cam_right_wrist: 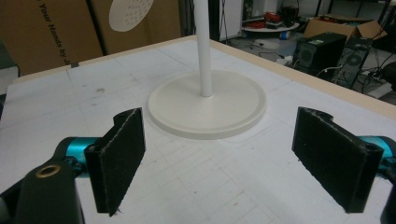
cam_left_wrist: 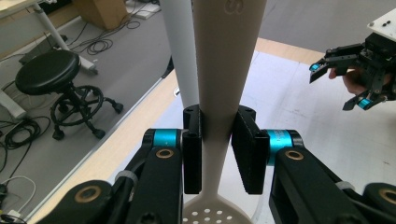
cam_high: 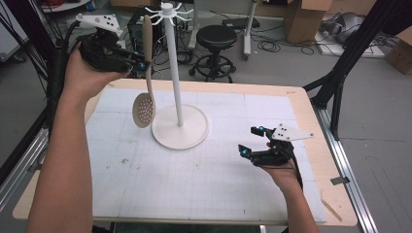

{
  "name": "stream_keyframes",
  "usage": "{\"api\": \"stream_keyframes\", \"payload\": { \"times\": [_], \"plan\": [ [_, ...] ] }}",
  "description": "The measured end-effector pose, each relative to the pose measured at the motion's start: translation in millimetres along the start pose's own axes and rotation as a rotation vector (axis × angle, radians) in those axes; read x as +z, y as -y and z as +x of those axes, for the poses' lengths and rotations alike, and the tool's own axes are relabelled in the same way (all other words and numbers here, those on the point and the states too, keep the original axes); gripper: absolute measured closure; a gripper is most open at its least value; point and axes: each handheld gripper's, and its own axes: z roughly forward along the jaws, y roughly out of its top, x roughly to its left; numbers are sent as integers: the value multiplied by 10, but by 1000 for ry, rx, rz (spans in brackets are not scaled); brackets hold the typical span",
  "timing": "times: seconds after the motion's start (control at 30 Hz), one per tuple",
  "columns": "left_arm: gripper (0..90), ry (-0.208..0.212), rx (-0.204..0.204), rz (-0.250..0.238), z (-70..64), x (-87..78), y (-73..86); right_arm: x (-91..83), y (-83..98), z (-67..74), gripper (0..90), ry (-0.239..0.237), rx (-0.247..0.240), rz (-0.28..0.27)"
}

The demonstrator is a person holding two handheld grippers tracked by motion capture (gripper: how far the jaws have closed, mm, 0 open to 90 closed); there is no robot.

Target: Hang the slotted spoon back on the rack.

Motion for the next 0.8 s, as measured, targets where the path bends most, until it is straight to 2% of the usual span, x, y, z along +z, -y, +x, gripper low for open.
{"api": "stream_keyframes", "payload": {
  "times": [0.13, 0.8],
  "plan": [
    [744, -8, 4, 19, -2, 48, -23, -3, 0, 0, 168, -1, 1, 0],
    [744, -28, -11, 47, 28, 133, -55, -9, 0, 4, 168, -4, 6, -1]
  ]
}}
